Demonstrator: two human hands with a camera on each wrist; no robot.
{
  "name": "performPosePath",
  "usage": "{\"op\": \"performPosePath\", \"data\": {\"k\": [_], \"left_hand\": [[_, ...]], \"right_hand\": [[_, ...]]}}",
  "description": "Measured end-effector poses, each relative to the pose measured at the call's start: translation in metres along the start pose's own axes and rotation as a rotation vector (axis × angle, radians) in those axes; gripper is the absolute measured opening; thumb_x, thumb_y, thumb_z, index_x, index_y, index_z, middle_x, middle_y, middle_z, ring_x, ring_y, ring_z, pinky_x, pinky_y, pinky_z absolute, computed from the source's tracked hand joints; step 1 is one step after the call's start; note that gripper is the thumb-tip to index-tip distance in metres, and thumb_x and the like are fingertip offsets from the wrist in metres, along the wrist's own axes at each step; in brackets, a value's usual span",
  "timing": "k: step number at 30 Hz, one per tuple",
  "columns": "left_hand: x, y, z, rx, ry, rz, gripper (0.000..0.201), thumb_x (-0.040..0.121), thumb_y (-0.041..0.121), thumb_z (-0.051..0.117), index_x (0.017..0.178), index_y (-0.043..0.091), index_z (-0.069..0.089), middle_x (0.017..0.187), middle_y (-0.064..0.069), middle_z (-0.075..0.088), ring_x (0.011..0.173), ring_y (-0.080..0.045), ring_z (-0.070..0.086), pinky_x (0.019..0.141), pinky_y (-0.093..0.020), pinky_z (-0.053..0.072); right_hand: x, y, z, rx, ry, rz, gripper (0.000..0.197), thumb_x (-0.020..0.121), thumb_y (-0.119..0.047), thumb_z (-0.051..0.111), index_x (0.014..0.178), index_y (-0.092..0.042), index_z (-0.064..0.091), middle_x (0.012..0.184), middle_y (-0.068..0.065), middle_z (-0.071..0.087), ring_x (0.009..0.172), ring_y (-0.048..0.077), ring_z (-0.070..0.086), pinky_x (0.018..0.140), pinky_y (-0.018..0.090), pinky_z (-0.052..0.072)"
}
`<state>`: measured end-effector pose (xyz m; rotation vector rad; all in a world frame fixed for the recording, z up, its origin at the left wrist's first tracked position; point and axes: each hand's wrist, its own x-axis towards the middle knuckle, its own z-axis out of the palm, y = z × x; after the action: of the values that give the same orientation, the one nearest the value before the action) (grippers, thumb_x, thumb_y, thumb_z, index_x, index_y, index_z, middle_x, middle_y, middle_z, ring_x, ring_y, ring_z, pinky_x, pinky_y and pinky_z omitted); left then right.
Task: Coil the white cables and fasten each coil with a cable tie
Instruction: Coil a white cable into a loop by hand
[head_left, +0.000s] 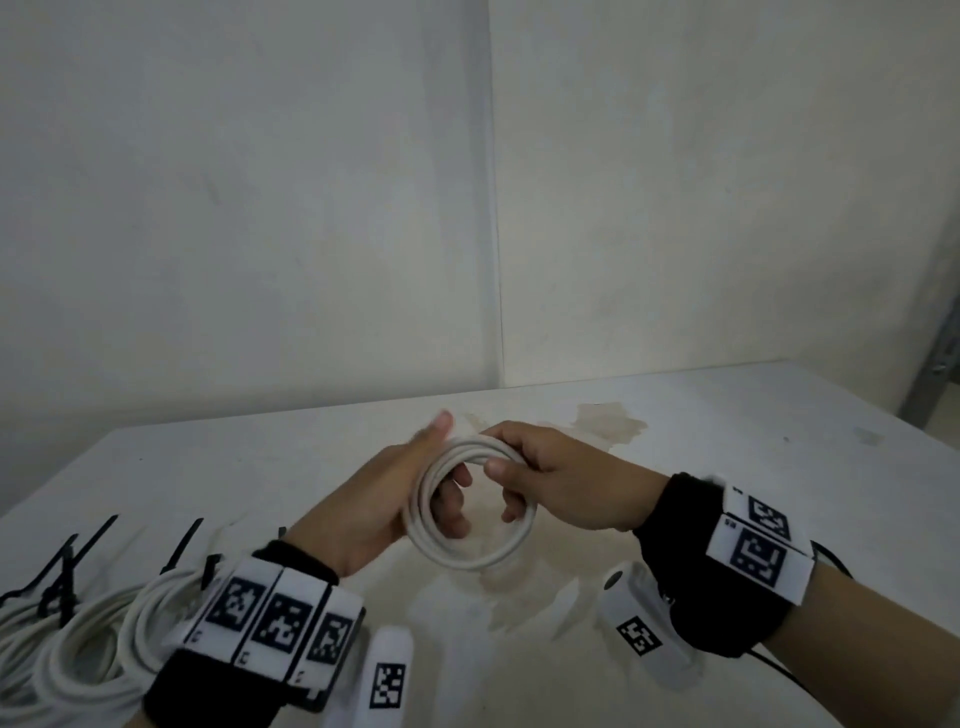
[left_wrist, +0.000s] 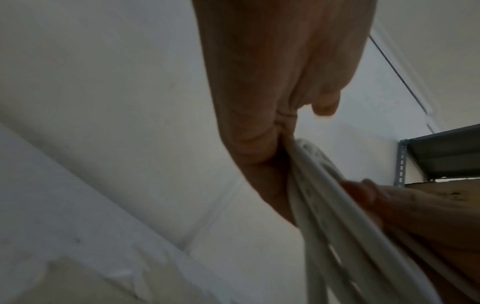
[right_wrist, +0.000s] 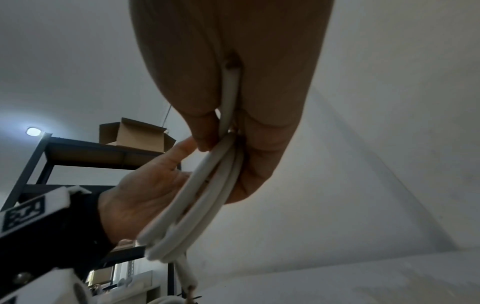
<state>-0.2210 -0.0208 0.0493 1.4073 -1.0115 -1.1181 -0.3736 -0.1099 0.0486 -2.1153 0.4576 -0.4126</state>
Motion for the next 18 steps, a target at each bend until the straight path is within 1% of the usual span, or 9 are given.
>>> {"op": "performPosePath", "data": {"k": [2,5,6,8,10,12,14,17,18], "left_hand": [[0.000,-0.004,0.011,-0.040,0.070,0.046,0.045,0.091,0.045,0.042,0.066,0.008,0.049,0.042,0.004,0.031,0.037,-0.011,0.033,0.049,-0.025,0.043],[0.000,-0.012,0.025,-0.225,0.173,0.078,0.042,0.093,0.039,0.044,0.062,0.010,0.045,0.042,0.007,0.023,0.036,-0.008,0.023,0.041,-0.020,0.036],[0.000,-0.014,0.028,-0.306,0.194,0.084,0.042,0.094,0.038,0.044,0.062,0.011,0.045,0.042,0.007,0.023,0.035,-0.007,0.023,0.039,-0.019,0.036],[0.001,-0.017,0.033,-0.463,0.217,0.104,0.042,0.095,0.037,0.043,0.062,0.011,0.045,0.041,0.007,0.024,0.033,-0.006,0.024,0.038,-0.018,0.036],[0.002,-0.021,0.037,-0.583,0.201,0.114,0.042,0.096,0.037,0.040,0.062,0.011,0.044,0.039,0.007,0.025,0.032,-0.006,0.026,0.038,-0.018,0.038],[0.002,-0.025,0.039,-0.656,0.141,0.089,0.044,0.096,0.036,0.037,0.060,0.011,0.045,0.039,0.005,0.028,0.033,-0.007,0.030,0.044,-0.021,0.043],[0.002,-0.029,0.035,-0.623,0.054,0.047,0.047,0.092,0.032,0.035,0.053,0.010,0.051,0.039,0.001,0.035,0.036,-0.012,0.038,0.057,-0.028,0.048],[-0.001,-0.020,0.026,-0.375,-0.083,-0.014,0.042,0.076,0.027,0.036,0.051,0.006,0.062,0.047,-0.012,0.054,0.045,-0.023,0.056,0.074,-0.040,0.047],[-0.001,-0.015,0.024,-0.287,-0.116,-0.035,0.045,0.078,0.026,0.035,0.053,0.004,0.065,0.051,-0.014,0.058,0.048,-0.024,0.059,0.075,-0.040,0.048]], "right_hand": [[-0.001,0.000,-0.002,0.045,0.045,-0.014,0.010,0.097,-0.020,0.044,0.104,-0.020,0.050,0.076,0.001,0.053,0.065,0.007,0.056,0.078,0.035,0.052],[-0.003,0.004,0.000,0.146,0.177,-0.040,0.022,0.098,-0.020,0.039,0.113,-0.009,0.051,0.075,-0.002,0.054,0.067,0.005,0.055,0.070,0.020,0.051],[-0.004,0.005,0.002,0.188,0.218,-0.046,0.025,0.098,-0.021,0.036,0.112,-0.007,0.051,0.074,-0.002,0.055,0.069,0.008,0.055,0.070,0.019,0.049],[-0.006,0.008,0.004,0.230,0.271,-0.057,0.030,0.099,-0.025,0.031,0.106,-0.008,0.054,0.071,-0.003,0.057,0.074,0.016,0.056,0.077,0.029,0.049],[-0.007,0.009,0.005,0.273,0.292,-0.041,0.034,0.099,-0.030,0.028,0.096,-0.008,0.054,0.065,-0.005,0.053,0.069,0.017,0.057,0.074,0.030,0.050],[-0.007,0.009,0.004,0.308,0.314,-0.022,0.036,0.098,-0.031,0.029,0.091,-0.003,0.051,0.062,-0.004,0.044,0.055,0.008,0.052,0.067,0.027,0.048],[-0.007,0.008,0.001,0.278,0.306,-0.015,0.038,0.098,-0.029,0.032,0.094,0.004,0.051,0.062,-0.004,0.039,0.046,0.003,0.044,0.063,0.023,0.048],[-0.011,0.008,-0.005,0.195,0.233,0.009,0.039,0.098,-0.027,0.035,0.095,0.007,0.052,0.062,-0.005,0.038,0.045,0.002,0.041,0.059,0.022,0.046],[-0.012,0.008,-0.006,0.160,0.201,0.015,0.039,0.098,-0.028,0.036,0.095,0.008,0.053,0.062,-0.005,0.039,0.046,0.002,0.042,0.060,0.023,0.045]]}}
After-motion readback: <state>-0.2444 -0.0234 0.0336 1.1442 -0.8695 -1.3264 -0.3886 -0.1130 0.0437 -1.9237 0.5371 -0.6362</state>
